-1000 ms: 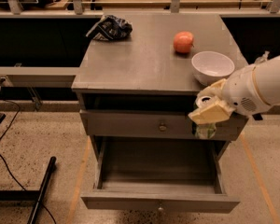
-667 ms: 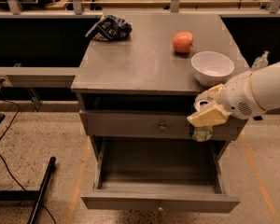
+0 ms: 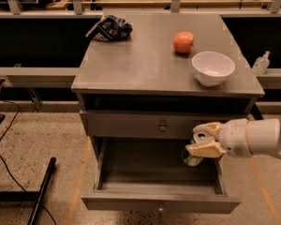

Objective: Place green can into middle drawer

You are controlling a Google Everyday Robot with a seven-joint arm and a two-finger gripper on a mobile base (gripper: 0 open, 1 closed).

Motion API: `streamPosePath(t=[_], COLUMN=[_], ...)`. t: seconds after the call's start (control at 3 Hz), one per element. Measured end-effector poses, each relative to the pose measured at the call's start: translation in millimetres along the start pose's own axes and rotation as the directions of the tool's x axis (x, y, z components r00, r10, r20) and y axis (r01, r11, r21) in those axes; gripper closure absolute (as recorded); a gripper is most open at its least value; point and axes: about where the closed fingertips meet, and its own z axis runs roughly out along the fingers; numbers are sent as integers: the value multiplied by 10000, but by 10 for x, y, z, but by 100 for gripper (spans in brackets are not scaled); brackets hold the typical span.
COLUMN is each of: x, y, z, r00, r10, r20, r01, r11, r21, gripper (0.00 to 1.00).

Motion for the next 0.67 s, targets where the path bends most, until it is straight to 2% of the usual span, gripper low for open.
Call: streamPosePath(t=[0.33,0.67], x=[97,241], y=[-1,65], z=[18,352], r00=[9996,9999], r10=[-250,-5], r20=[130,122], r01=[250,14], r11=[9997,9973], r21=[-4,-740], gripper=[100,100])
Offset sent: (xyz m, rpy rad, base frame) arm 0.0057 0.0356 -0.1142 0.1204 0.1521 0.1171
